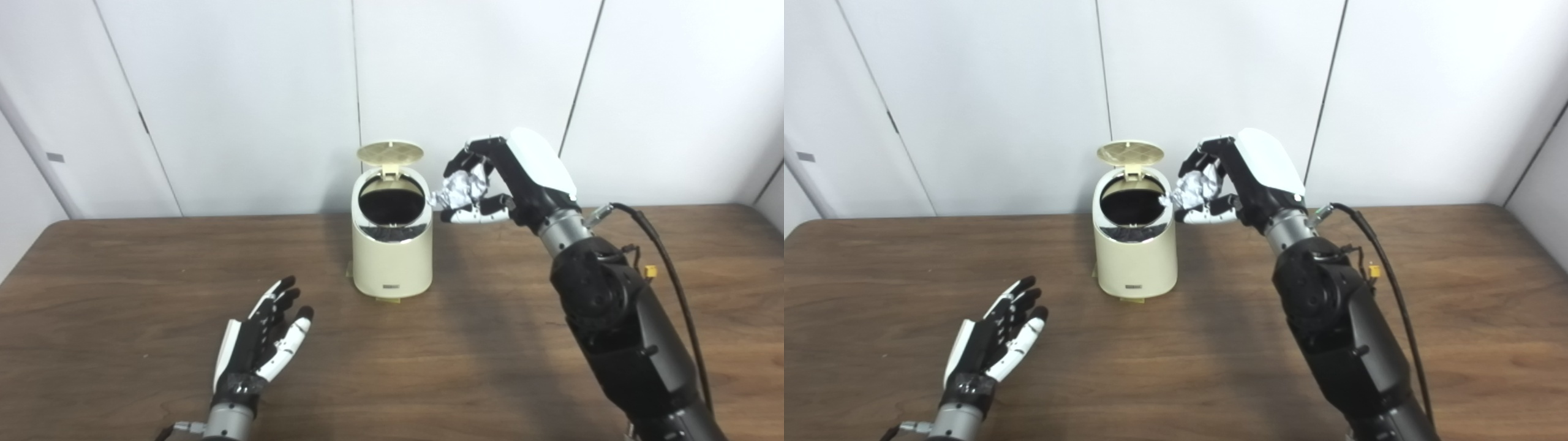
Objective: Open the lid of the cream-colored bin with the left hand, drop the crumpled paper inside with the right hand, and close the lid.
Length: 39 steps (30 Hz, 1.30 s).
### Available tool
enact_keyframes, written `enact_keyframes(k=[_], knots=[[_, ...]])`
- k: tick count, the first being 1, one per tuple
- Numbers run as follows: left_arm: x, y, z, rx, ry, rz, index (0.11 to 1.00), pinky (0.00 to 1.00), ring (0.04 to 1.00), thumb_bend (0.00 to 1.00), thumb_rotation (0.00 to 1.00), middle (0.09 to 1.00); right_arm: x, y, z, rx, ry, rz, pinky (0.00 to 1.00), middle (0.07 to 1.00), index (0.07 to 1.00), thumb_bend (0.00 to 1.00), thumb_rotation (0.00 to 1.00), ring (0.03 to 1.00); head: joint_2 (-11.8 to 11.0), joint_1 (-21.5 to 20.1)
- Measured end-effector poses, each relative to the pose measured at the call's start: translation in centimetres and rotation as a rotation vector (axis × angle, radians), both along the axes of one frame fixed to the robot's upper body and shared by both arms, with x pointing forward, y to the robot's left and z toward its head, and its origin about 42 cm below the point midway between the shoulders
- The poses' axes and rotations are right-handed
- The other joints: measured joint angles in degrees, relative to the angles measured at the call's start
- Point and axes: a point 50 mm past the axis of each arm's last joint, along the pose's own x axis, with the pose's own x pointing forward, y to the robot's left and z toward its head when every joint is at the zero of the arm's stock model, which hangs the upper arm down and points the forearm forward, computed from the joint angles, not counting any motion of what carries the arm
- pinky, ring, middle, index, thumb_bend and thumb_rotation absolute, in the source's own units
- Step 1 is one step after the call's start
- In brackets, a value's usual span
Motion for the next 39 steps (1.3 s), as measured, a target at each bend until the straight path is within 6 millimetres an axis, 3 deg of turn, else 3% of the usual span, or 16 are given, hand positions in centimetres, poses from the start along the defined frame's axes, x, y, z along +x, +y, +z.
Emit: enact_keyframes(k=[18, 29, 39], knots=[[-0.2, -0.3, -0.2, 0.001, -0.007, 0.012, 0.942, 0.91, 0.901, 0.54, 0.51, 0.883, 2.6, 5.7, -2.2, 0.038, 0.053, 0.065, 0.33, 0.512, 0.505, 0.50, 0.00, 0.393, -0.8, 0.6], [-0.3, -0.4, -0.3, -0.007, -0.010, 0.019, 0.941, 0.91, 0.902, 0.54, 0.50, 0.886, 4.3, 6.9, -3.2, 0.061, 0.070, 0.038, 0.31, 0.503, 0.505, 0.50, 0.00, 0.394, -0.8, 1.0], [-0.4, -0.5, -0.4, -0.019, -0.009, 0.021, 0.940, 0.92, 0.907, 0.54, 0.50, 0.889, 4.7, 6.7, -3.9, 0.071, 0.064, 0.008, 0.31, 0.506, 0.516, 0.49, 0.00, 0.390, -0.8, 0.8]])
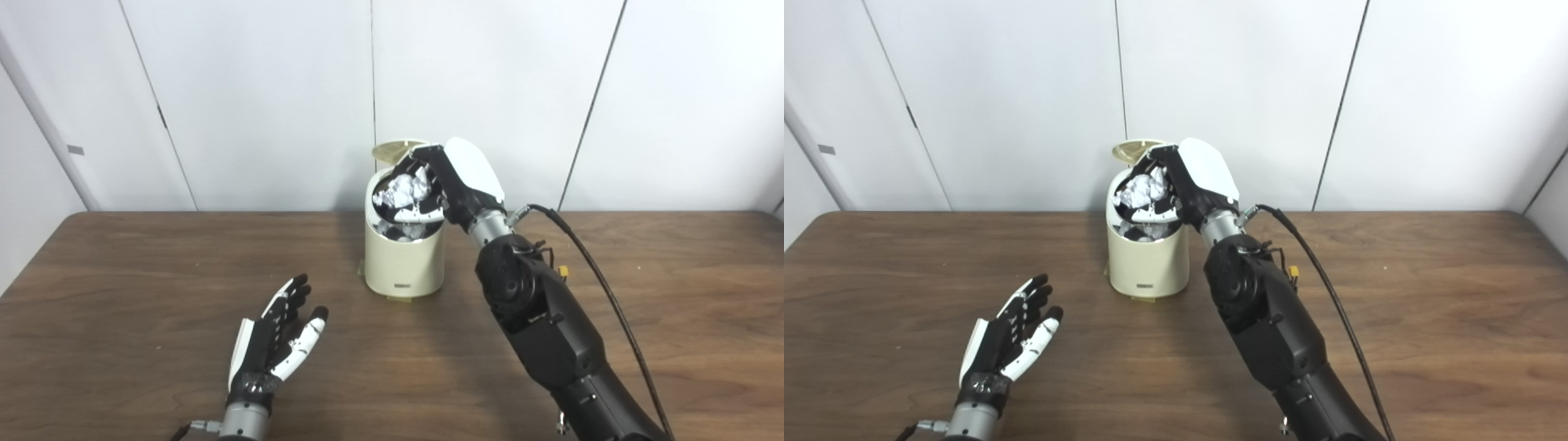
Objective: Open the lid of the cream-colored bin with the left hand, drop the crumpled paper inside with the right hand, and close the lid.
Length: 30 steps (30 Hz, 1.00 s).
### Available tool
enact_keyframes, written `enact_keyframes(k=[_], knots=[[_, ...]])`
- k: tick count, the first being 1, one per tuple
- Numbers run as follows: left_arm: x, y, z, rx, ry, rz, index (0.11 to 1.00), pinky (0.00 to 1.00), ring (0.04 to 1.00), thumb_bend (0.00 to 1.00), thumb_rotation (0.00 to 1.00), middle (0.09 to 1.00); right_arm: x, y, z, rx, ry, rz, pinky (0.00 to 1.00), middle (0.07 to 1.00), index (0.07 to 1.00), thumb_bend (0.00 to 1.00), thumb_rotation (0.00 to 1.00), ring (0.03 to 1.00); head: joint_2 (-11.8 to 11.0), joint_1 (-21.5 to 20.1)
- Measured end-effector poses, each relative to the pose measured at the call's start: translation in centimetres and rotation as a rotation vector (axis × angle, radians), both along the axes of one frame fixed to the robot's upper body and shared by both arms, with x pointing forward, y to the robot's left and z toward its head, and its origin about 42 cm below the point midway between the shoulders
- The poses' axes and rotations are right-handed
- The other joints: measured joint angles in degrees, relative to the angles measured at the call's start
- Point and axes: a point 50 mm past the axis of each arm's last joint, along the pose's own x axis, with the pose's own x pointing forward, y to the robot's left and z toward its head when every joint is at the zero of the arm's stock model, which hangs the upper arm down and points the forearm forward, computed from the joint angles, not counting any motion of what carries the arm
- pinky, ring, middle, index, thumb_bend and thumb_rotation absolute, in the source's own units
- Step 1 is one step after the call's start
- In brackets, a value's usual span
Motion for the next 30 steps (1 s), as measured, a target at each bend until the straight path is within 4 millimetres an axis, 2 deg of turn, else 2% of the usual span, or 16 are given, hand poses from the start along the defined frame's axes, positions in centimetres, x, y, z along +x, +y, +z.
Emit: enact_keyframes(k=[9, 15, 16, 18, 24, 26, 27, 28, 30], knots=[[-0.06, 0.01, -0.02, 0.005, 0.000, 0.001, 0.938, 0.92, 0.905, 0.54, 0.49, 0.886, 0.21, -0.02, -0.35, 0.010, -0.008, 0.001, 0.33, 0.508, 0.510, 0.50, 0.00, 0.401, 0.3, 0.1], [-0.13, 0.05, 0.02, 0.007, -0.001, 0.003, 0.941, 0.91, 0.902, 0.53, 0.50, 0.889, 0.28, -0.05, -0.34, -0.001, 0.003, 0.014, 0.32, 0.532, 0.537, 0.49, 0.00, 0.422, 0.4, 0.2], [-0.14, 0.06, 0.03, 0.008, -0.001, 0.003, 0.943, 0.90, 0.904, 0.53, 0.50, 0.894, 0.29, -0.02, -0.34, -0.009, 0.007, 0.018, 0.39, 0.537, 0.526, 0.50, 0.00, 0.418, 0.4, 0.3], [-0.15, 0.05, 0.03, 0.013, -0.001, 0.004, 0.945, 0.90, 0.907, 0.54, 0.51, 0.900, 0.31, -0.01, -0.39, -0.027, 0.016, 0.028, 0.45, 0.541, 0.517, 0.51, 0.00, 0.416, 0.4, 0.4], [-0.18, 0.00, 0.01, 0.009, -0.001, 0.005, 0.943, 0.92, 0.921, 0.54, 0.51, 0.914, 0.38, 0.04, -0.33, -0.061, 0.030, 0.044, 0.49, 0.529, 0.526, 0.51, 0.00, 0.411, 0.4, 0.4], [-0.18, -0.02, 0.01, 0.009, -0.001, 0.005, 0.941, 0.92, 0.920, 0.54, 0.51, 0.911, 0.33, 0.11, -0.31, -0.065, 0.036, 0.048, 0.50, 0.602, 0.502, 0.51, 0.00, 0.452, 0.4, 0.2], [-0.18, -0.03, 0.01, 0.009, -0.001, 0.005, 0.942, 0.92, 0.919, 0.54, 0.52, 0.911, 0.31, 0.14, -0.31, -0.066, 0.038, 0.049, 0.50, 0.621, 0.499, 0.52, 0.06, 0.507, 0.4, 0.2], [-0.18, -0.04, 0.01, 0.009, -0.001, 0.004, 0.943, 0.92, 0.919, 0.54, 0.52, 0.912, 0.30, 0.15, -0.30, -0.066, 0.041, 0.049, 0.50, 0.638, 0.596, 0.73, 0.04, 0.544, 0.4, 0.1], [-0.18, -0.04, 0.01, 0.009, -0.001, 0.004, 0.942, 0.92, 0.920, 0.54, 0.51, 0.912, 0.29, 0.15, -0.30, -0.068, 0.045, 0.050, 0.50, 0.653, 0.650, 0.84, 0.03, 0.569, 0.3, 0.2]])
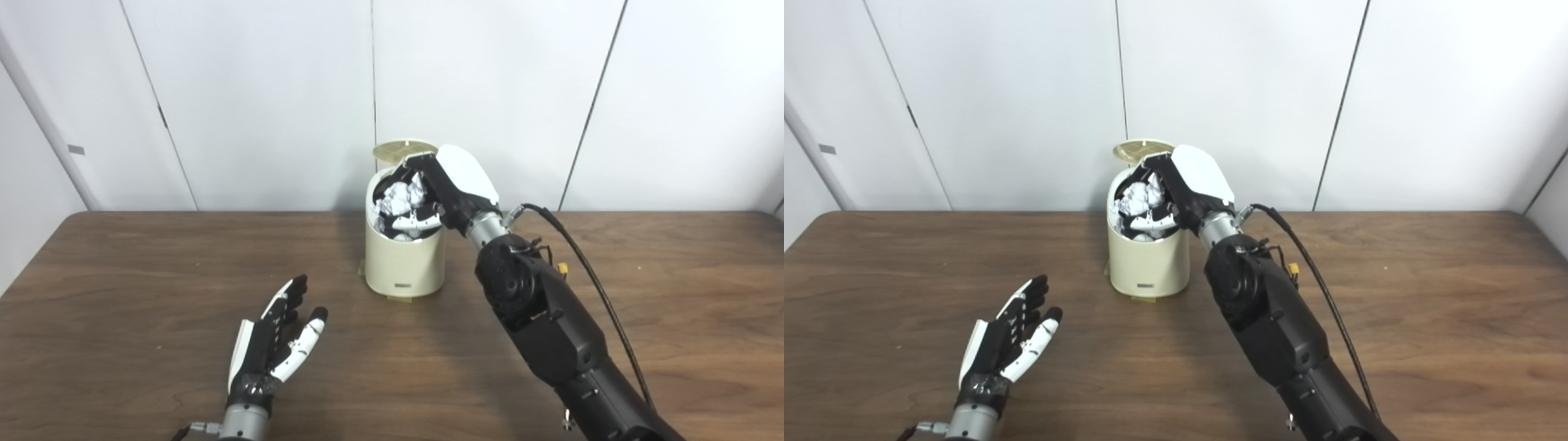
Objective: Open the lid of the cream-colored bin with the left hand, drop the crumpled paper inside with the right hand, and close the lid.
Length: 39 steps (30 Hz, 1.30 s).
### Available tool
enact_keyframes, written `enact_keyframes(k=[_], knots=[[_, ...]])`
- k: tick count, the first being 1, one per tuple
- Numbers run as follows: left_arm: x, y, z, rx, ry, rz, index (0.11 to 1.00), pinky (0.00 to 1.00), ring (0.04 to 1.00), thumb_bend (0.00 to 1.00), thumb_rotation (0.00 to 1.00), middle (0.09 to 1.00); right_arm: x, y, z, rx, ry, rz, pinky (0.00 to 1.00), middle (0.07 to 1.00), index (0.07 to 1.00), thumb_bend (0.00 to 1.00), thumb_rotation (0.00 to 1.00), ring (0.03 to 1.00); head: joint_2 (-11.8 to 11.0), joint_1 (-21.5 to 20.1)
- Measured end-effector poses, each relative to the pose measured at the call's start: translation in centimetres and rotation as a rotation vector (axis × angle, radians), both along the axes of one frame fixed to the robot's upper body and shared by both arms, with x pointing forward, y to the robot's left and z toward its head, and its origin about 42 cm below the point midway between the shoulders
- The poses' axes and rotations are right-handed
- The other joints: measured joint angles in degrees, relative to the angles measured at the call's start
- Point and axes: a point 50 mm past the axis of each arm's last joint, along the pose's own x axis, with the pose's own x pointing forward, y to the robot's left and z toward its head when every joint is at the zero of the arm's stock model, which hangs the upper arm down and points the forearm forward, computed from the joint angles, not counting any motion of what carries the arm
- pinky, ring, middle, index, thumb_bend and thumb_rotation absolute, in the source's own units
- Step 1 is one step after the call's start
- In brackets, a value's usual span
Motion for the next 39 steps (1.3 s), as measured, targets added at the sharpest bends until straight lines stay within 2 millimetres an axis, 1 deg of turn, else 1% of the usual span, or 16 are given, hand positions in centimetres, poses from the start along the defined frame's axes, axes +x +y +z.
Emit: enact_keyframes(k=[1, 4, 11, 13, 15, 16, 18, 19, 20, 23, 24, 25, 31, 35, 38, 39], knots=[[0.00, 0.00, 0.00, 0.000, 0.000, 0.000, 0.942, 0.93, 0.921, 0.54, 0.51, 0.913, -0.01, 0.01, 0.00, -0.001, 0.001, 0.001, 0.50, 0.660, 0.663, 0.87, 0.03, 0.577, 0.0, 0.0], [0.00, -0.04, -0.01, -0.002, -0.001, 0.000, 0.942, 0.93, 0.922, 0.54, 0.51, 0.914, -0.06, 0.04, 0.07, -0.002, 0.004, 0.004, 0.51, 0.668, 0.672, 0.89, 0.04, 0.589, 0.0, -0.1], [0.00, -0.10, -0.02, -0.008, -0.001, -0.001, 0.943, 0.93, 0.924, 0.54, 0.51, 0.915, -0.09, 0.03, 0.13, -0.004, 0.011, 0.002, 0.53, 0.677, 0.687, 0.90, 0.03, 0.598, -0.1, -0.1], [0.00, -0.10, -0.01, -0.008, -0.001, -0.001, 0.943, 0.93, 0.922, 0.54, 0.50, 0.913, -0.09, 0.03, 0.13, -0.002, 0.011, 0.002, 0.53, 0.698, 0.700, 0.90, 0.03, 0.614, -0.1, -0.1], [0.00, -0.10, -0.01, -0.008, -0.001, -0.001, 0.943, 0.92, 0.920, 0.54, 0.51, 0.912, -0.09, 0.02, 0.13, 0.003, 0.013, 0.002, 0.50, 0.701, 0.714, 0.91, 0.04, 0.611, -0.1, -0.1], [0.00, -0.09, -0.01, -0.007, -0.001, -0.001, 0.944, 0.92, 0.919, 0.54, 0.51, 0.910, -0.08, 0.02, 0.13, 0.005, 0.015, 0.000, 0.40, 0.638, 0.740, 0.91, 0.05, 0.529, -0.1, -0.1], [0.00, -0.09, -0.02, -0.007, -0.001, 0.000, 0.944, 0.92, 0.917, 0.54, 0.50, 0.909, -0.08, 0.06, 0.12, 0.008, 0.020, -0.004, 0.36, 0.640, 0.763, 0.91, 0.06, 0.518, -0.1, -0.2], [0.00, -0.09, -0.02, -0.008, -0.001, 0.000, 0.944, 0.92, 0.918, 0.54, 0.50, 0.909, -0.08, 0.09, 0.12, 0.009, 0.020, -0.004, 0.43, 0.719, 0.773, 0.92, 0.08, 0.591, -0.1, -0.3], [-0.01, -0.10, -0.02, -0.009, -0.001, 0.000, 0.944, 0.92, 0.919, 0.55, 0.50, 0.911, -0.09, 0.10, 0.13, 0.009, 0.021, -0.005, 0.44, 0.754, 0.778, 0.92, 0.09, 0.606, 0.0, -0.4], [-0.02, -0.12, -0.03, -0.013, -0.001, 0.000, 0.944, 0.92, 0.916, 0.55, 0.50, 0.910, -0.11, 0.11, 0.13, 0.007, 0.020, -0.005, 0.46, 0.782, 0.781, 0.94, 0.10, 0.627, 0.0, -0.3], [-0.02, -0.13, -0.03, -0.013, -0.001, 0.000, 0.944, 0.92, 0.915, 0.55, 0.50, 0.910, -0.12, 0.11, 0.13, 0.006, 0.020, -0.004, 0.46, 0.781, 0.781, 0.94, 0.11, 0.629, 0.1, -0.3], [-0.02, -0.14, -0.03, -0.013, -0.001, 0.000, 0.943, 0.92, 0.915, 0.55, 0.50, 0.910, -0.12, 0.10, 0.13, 0.006, 0.019, -0.004, 0.42, 0.749, 0.782, 0.93, 0.10, 0.585, 0.1, -0.3], [-0.05, -0.18, -0.05, -0.014, 0.000, 0.000, 0.944, 0.92, 0.917, 0.54, 0.50, 0.912, -0.15, 0.03, 0.11, 0.005, 0.021, -0.007, 0.39, 0.708, 0.776, 0.93, 0.10, 0.560, 0.3, -0.2], [-0.06, -0.18, -0.05, -0.015, 0.000, 0.002, 0.942, 0.92, 0.915, 0.54, 0.49, 0.909, -0.15, -0.02, 0.09, 0.004, 0.028, -0.012, 0.43, 0.700, 0.768, 0.93, 0.10, 0.585, 0.3, -0.2], [-0.07, -0.15, -0.05, -0.015, -0.001, 0.002, 0.941, 0.92, 0.915, 0.54, 0.49, 0.909, -0.16, -0.02, 0.09, 0.004, 0.029, -0.014, 0.37, 0.626, 0.761, 0.92, 0.09, 0.519, 0.2, -0.3], [-0.07, -0.14, -0.05, -0.016, -0.002, 0.002, 0.940, 0.92, 0.915, 0.54, 0.49, 0.908, -0.16, -0.03, 0.09, 0.005, 0.029, -0.014, 0.37, 0.624, 0.759, 0.92, 0.08, 0.523, 0.2, -0.3]])
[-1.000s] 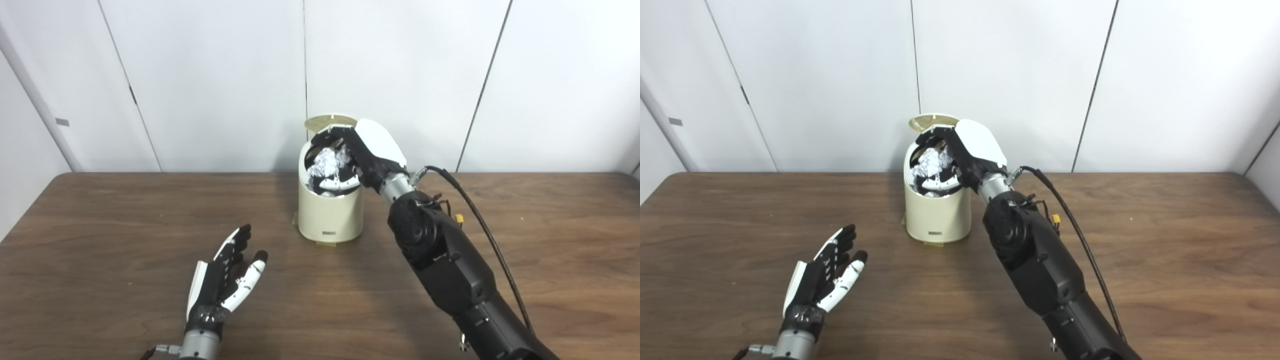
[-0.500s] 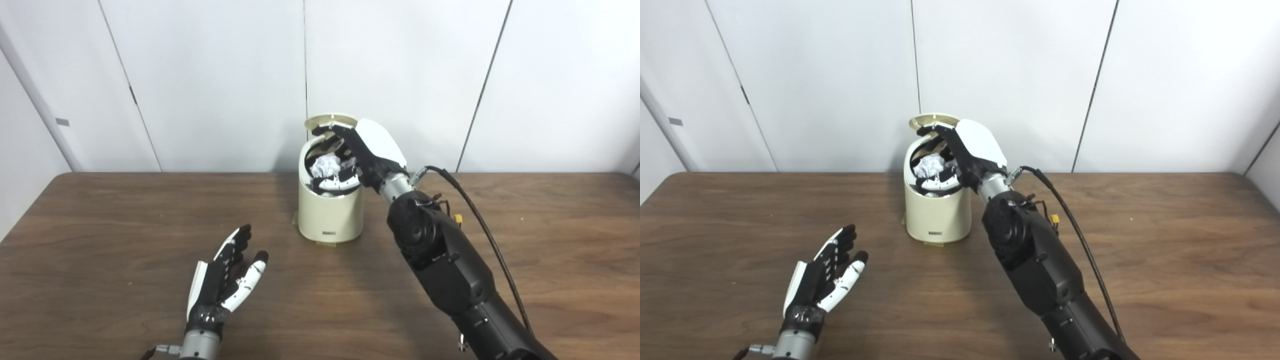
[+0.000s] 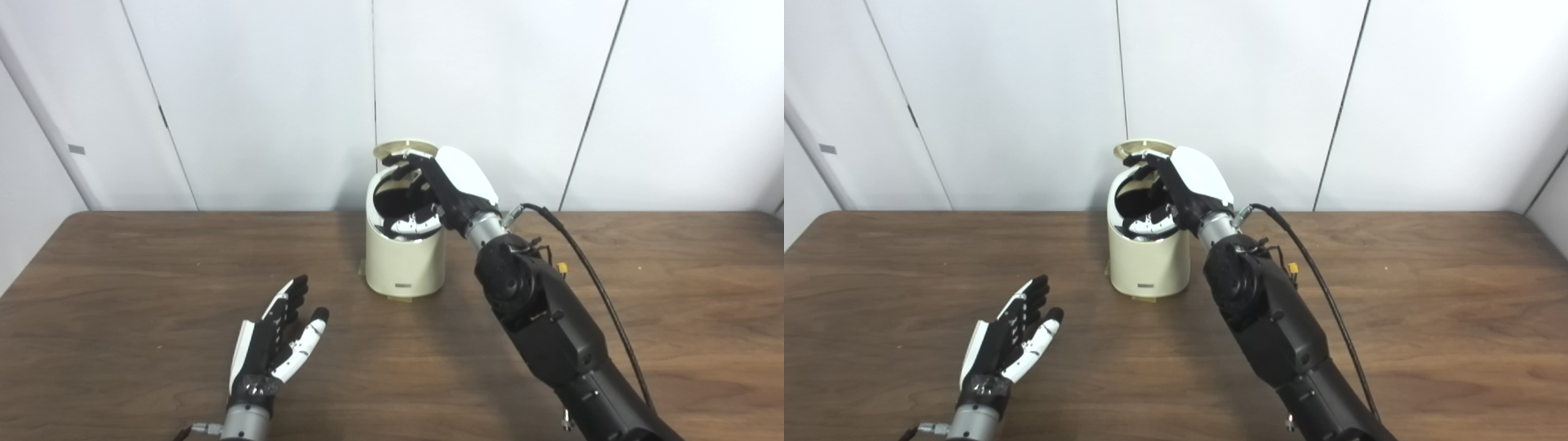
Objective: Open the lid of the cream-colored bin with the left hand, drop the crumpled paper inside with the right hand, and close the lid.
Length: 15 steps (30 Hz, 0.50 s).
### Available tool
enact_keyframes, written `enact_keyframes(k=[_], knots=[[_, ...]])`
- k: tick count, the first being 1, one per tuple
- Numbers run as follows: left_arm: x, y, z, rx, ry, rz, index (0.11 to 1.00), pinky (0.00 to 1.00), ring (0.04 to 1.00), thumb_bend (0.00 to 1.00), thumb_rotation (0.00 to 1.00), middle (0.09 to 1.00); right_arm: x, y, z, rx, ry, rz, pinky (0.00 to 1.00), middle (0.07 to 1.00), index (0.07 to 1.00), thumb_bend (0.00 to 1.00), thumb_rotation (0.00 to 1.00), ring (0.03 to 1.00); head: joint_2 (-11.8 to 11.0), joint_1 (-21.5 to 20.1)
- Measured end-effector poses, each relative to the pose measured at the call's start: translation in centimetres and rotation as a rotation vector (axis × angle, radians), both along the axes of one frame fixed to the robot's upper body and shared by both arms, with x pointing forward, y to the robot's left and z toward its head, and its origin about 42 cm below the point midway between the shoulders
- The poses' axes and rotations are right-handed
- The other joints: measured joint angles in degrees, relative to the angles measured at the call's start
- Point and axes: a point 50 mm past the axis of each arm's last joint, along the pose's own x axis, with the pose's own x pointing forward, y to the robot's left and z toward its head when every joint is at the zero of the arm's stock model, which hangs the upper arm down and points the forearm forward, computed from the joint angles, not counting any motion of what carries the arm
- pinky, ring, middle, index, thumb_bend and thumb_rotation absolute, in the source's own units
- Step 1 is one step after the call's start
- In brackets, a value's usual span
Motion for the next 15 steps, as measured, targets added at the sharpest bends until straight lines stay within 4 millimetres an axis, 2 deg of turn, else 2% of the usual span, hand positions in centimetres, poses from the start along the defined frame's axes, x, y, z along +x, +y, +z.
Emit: enact_keyframes(k=[5, 7, 9, 10, 11, 13, 15], knots=[[0.00, 0.09, -0.01, 0.000, -0.003, 0.002, 0.942, 0.91, 0.910, 0.55, 0.50, 0.907, -0.03, 0.02, 0.01, -0.002, 0.002, -0.004, 0.55, 0.753, 0.741, 0.92, 0.07, 0.685, 0.0, 0.0], [0.00, 0.09, -0.01, 0.001, -0.003, 0.002, 0.943, 0.91, 0.911, 0.55, 0.50, 0.907, -0.03, 0.01, 0.01, -0.002, 0.002, -0.005, 0.57, 0.752, 0.727, 0.91, 0.07, 0.690, 0.0, 0.0], [0.00, 0.10, -0.01, 0.001, -0.003, 0.002, 0.941, 0.92, 0.914, 0.55, 0.50, 0.907, -0.03, 0.01, 0.01, -0.002, 0.000, -0.003, 0.56, 0.710, 0.685, 0.89, 0.02, 0.657, 0.0, -0.1], [0.00, 0.10, -0.01, 0.001, -0.003, 0.002, 0.941, 0.92, 0.914, 0.55, 0.50, 0.906, -0.06, 0.02, 0.02, 0.001, -0.006, 0.004, 0.53, 0.668, 0.648, 0.86, 0.01, 0.617, 0.0, -0.1], [0.00, 0.09, -0.01, 0.002, -0.003, 0.001, 0.940, 0.92, 0.914, 0.55, 0.50, 0.907, -0.11, -0.01, 0.02, 0.008, -0.017, 0.008, 0.49, 0.621, 0.556, 0.66, 0.07, 0.567, 0.0, -0.1], [0.00, 0.10, -0.01, 0.002, -0.003, 0.001, 0.938, 0.91, 0.914, 0.55, 0.50, 0.906, -0.23, -0.29, -0.20, 0.029, -0.040, 0.000, 0.40, 0.537, 0.522, 0.55, 0.02, 0.450, 0.0, -0.1], [0.00, 0.14, -0.01, 0.002, -0.004, 0.002, 0.939, 0.91, 0.915, 0.54, 0.50, 0.907, -0.45, -0.56, -0.56, 0.050, -0.071, -0.008, 0.37, 0.515, 0.505, 0.51, 0.00, 0.408, -0.1, -0.3]])
